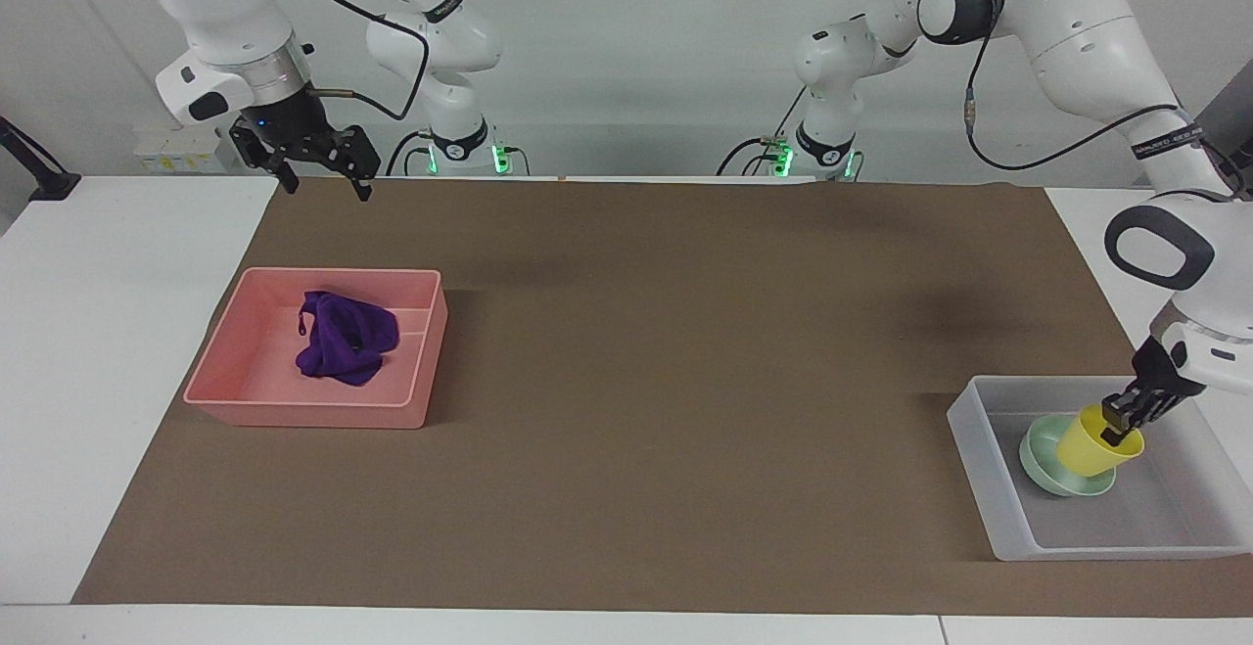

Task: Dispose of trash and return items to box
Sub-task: 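Lower the yellow cup into the green bowl with the left gripper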

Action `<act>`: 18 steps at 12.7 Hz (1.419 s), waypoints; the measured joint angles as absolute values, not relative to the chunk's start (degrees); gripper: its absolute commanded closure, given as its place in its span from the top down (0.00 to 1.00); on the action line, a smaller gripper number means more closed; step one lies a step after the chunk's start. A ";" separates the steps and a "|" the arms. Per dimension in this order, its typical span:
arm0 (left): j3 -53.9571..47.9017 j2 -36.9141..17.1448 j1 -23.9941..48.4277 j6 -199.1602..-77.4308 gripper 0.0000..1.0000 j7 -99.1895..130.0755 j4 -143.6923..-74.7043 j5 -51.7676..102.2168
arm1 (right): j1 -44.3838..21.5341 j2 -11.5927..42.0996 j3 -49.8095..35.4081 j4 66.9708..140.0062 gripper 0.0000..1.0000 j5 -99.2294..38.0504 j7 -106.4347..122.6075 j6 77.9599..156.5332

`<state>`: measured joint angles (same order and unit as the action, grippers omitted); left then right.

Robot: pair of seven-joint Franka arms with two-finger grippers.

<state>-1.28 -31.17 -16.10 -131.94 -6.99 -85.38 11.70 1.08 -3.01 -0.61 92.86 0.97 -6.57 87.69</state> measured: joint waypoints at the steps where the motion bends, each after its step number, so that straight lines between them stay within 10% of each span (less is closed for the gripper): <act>1: -1.27 -31.36 -16.16 -131.95 0.00 -6.99 -85.52 12.00 | 1.08 -3.01 -0.61 92.86 1.00 0.97 -6.58 87.73; 6: -1.14 -31.72 -16.25 -132.06 0.02 -5.69 -86.50 12.31 | 1.08 -3.01 -0.61 92.86 1.00 0.93 -6.61 88.75; 8: -1.14 -31.72 -16.25 -132.06 0.29 -5.64 -86.54 12.31 | 1.12 -3.00 -0.59 92.88 1.00 0.93 -6.61 88.75; 9: -1.14 -31.72 -16.25 -132.06 0.59 -5.64 -86.54 12.31 | 1.14 -3.00 -0.52 92.89 1.00 0.93 -6.61 88.75; 12: -1.14 -31.71 -16.25 -132.06 0.72 -5.72 -86.37 11.60 | 1.18 -3.00 -0.44 92.89 1.00 0.93 -6.62 88.75; 13: -1.16 -31.69 -16.25 -132.06 0.95 -5.74 -86.17 10.46 | 1.22 -3.00 -0.41 92.90 1.00 0.93 -6.62 88.75; 18: -2.43 -25.53 -13.85 -128.99 1.00 -9.24 -84.79 5.43 | 1.23 -3.00 -0.36 92.90 1.00 0.93 -6.62 88.75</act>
